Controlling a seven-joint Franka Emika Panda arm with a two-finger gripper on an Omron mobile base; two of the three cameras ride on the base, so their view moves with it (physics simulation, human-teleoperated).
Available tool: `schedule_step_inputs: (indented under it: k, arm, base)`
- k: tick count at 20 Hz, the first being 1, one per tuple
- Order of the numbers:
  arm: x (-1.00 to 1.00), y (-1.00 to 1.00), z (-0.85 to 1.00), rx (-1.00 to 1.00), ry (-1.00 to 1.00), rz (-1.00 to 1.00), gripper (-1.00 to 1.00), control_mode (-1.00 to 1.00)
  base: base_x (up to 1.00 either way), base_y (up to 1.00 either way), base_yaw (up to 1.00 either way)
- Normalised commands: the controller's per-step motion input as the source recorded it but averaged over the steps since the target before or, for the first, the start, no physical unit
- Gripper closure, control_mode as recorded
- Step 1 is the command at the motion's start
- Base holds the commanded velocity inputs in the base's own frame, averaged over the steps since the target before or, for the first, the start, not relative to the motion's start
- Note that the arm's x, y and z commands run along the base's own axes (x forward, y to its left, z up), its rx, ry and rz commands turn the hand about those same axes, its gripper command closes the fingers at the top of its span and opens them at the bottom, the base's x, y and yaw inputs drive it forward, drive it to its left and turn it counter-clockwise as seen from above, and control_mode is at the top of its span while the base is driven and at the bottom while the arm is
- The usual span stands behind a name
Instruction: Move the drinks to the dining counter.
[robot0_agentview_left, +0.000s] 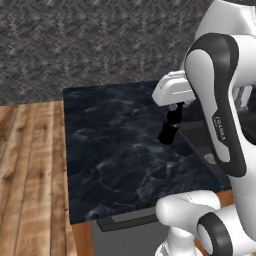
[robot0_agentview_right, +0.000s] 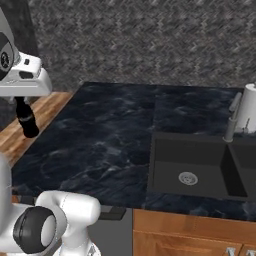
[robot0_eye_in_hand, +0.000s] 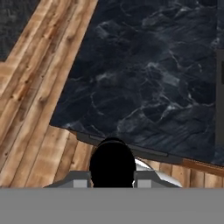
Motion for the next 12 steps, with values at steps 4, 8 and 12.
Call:
schedule_step_inputs:
  k: [4, 8, 12]
  arm:
    - [0.57, 0.0, -0.41, 0.0, 0.13, 0.05, 1.0, -1.0]
    - [0.57, -0.01, -0.54, 0.0, 0.12, 0.05, 1.0, -1.0]
    - [0.55, 0.0, -0.46, 0.0, 0.1, 0.02, 1.0, -1.0]
  base:
    - [0.2, 0.0, 0.02]
    - [0.0, 0.0, 0.0]
    - [0.0, 0.0, 0.0]
